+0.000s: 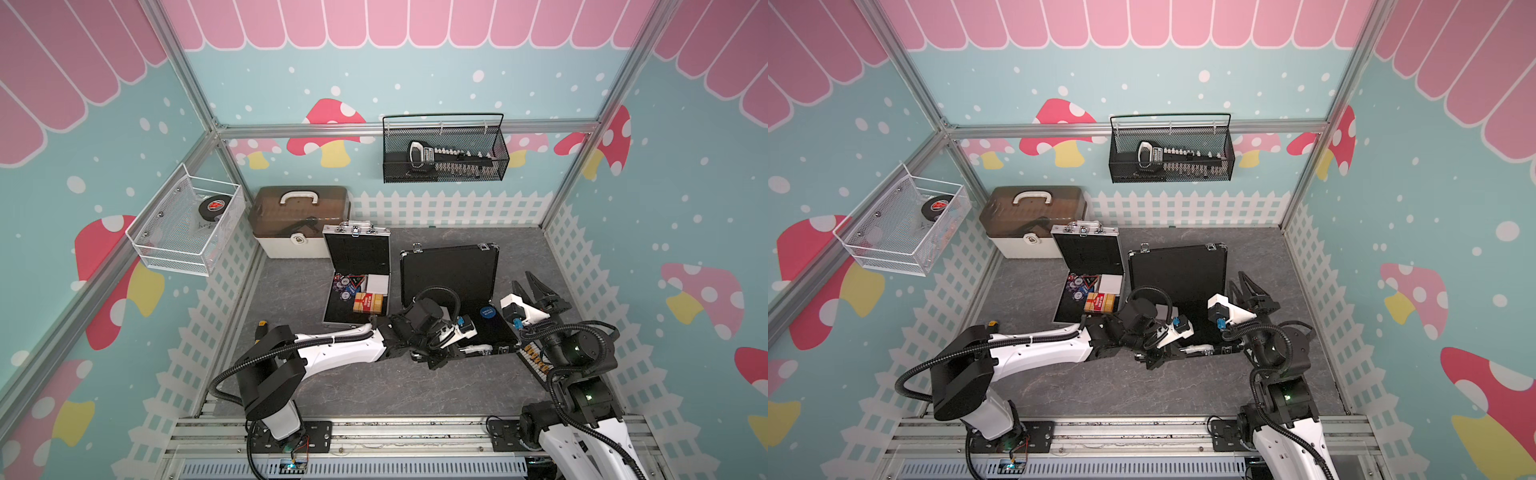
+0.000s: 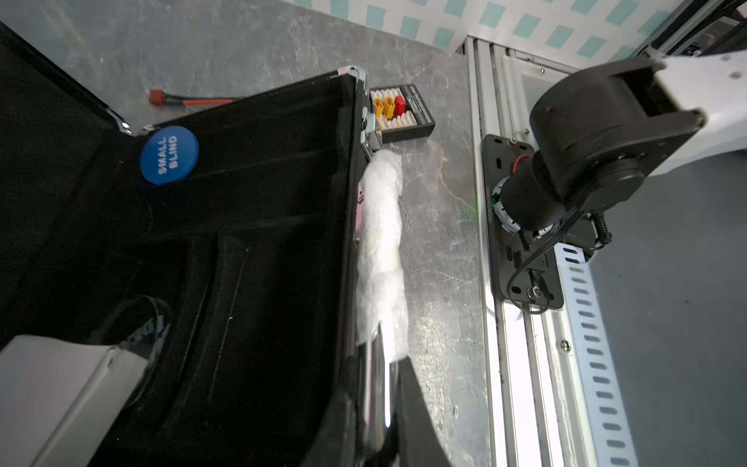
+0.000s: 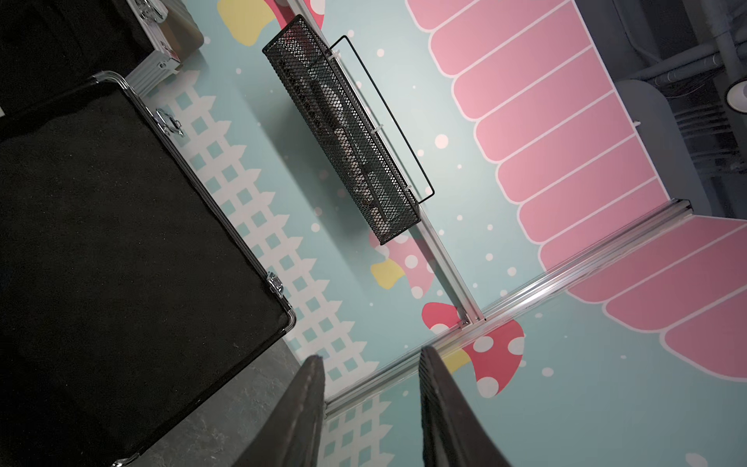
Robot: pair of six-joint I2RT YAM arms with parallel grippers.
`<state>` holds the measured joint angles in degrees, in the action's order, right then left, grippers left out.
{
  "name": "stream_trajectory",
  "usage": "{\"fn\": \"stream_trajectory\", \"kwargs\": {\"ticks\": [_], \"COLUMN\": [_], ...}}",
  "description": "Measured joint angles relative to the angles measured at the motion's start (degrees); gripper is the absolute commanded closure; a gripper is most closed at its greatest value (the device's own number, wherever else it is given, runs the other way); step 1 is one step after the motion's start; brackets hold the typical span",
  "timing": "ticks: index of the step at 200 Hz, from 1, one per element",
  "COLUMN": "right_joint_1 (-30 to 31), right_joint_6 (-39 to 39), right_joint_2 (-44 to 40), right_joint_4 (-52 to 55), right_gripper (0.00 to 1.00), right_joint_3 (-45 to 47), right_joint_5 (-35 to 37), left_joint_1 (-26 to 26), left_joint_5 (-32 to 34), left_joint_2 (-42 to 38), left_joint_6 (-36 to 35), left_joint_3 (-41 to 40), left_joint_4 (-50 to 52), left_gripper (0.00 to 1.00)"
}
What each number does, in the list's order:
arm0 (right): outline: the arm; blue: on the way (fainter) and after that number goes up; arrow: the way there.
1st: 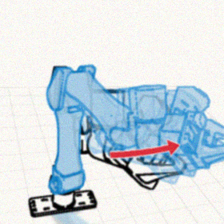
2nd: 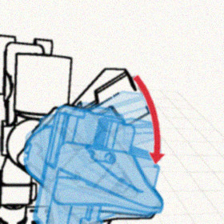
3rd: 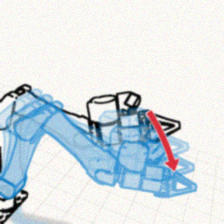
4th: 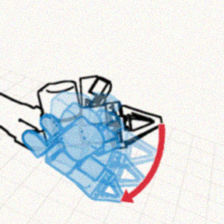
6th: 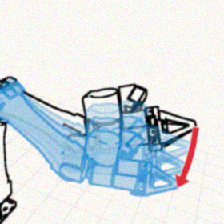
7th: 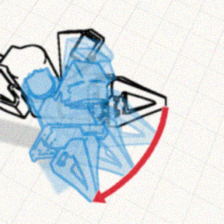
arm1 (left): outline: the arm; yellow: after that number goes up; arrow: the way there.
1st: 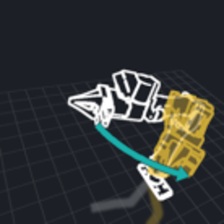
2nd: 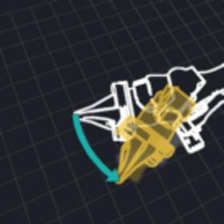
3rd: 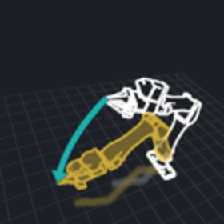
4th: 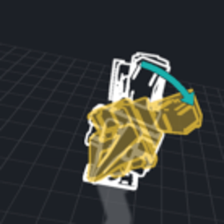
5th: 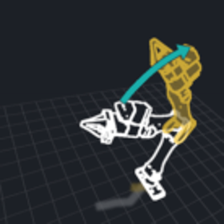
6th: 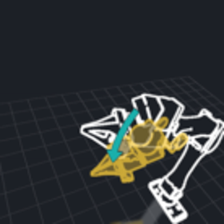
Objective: Open the poker set cases
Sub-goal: Open the case lid on the poker set case.
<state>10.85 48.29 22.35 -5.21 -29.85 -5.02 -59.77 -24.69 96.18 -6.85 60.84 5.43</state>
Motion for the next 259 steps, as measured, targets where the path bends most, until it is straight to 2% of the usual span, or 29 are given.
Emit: {"fn": "stream_trajectory", "kwargs": {"ticks": [64,83,122,135,165,181,220,259], "right_joint_1": [0.0,0.0,0.0,0.0,0.0,0.0,0.0,0.0], "right_joint_6": [-6.14,-7.96,-9.86,-10.05,-10.69,-11.37,-15.19,-22.73], "right_joint_2": [-0.74,0.68,0.96,0.46,-0.66,-0.74,0.85,6.1], "right_joint_4": [3.41,4.04,4.83,4.85,4.94,5.25,7.5,12.41], "right_gripper": [0.6,0.6,0.6,0.6,0.6,0.6,0.59,0.55], "right_joint_3": [1.53,1.53,1.53,1.53,1.49,1.27,-2.01,-11.5], "right_joint_5": [-0.15,0.02,0.02,0.04,0.07,0.07,0.7,5.18], "left_joint_1": [-1.11,-1.11,-1.11,-1.14,-1.11,-1.36,-1.53,-1.11], "left_joint_5": [6.12,7.65,9.25,9.51,10.16,9.9,10.27,10.34], "left_joint_2": [5.03,6.73,8.31,8.31,8.31,8.22,6.73,0.39], "left_joint_6": [3.13,3.23,3.19,3.02,3.37,3.26,3.08,3.61], "left_joint_3": [-0.52,-0.92,-0.9,-0.81,-0.74,-0.74,-0.76,-0.81], "left_joint_4": [-5.95,-6.84,-5.88,-5.31,-3.34,-3.13,-2.08,-0.02], "left_gripper": [1.0,0.95,0.91,0.83,0.52,0.39,0.36,0.35]}}
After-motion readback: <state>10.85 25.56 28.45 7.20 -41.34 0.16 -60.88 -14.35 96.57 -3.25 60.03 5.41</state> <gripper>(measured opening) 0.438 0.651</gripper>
